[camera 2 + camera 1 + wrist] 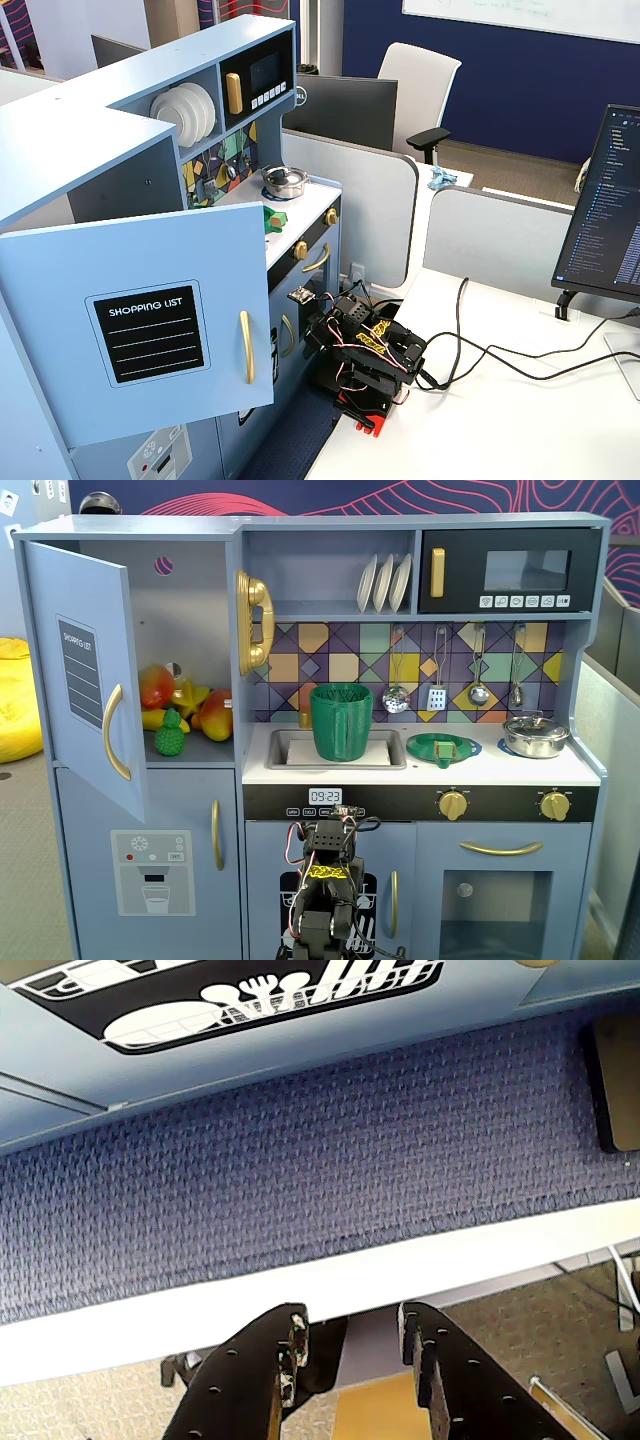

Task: Pick up the green pineapple from the left cabinet and place it in the green recipient

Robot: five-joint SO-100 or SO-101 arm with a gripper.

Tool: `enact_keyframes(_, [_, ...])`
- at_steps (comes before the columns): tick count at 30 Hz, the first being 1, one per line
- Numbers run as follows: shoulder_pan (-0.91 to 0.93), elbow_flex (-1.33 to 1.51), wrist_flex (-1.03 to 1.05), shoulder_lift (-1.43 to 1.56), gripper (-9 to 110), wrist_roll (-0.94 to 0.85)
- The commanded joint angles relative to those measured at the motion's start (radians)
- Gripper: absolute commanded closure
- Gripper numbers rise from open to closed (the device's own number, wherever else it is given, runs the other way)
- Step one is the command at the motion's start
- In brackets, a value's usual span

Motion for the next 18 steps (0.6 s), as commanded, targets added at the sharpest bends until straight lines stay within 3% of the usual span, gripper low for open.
enact_keyframes(1, [-0.006, 0.003, 0.183, -0.008, 101, 0.028])
enact_keyframes(14, [-0.032, 0.003, 0.183, -0.008, 101, -0.006])
enact_keyframes(18, [-0.156, -0.002, 0.015, -0.009, 101, -0.008])
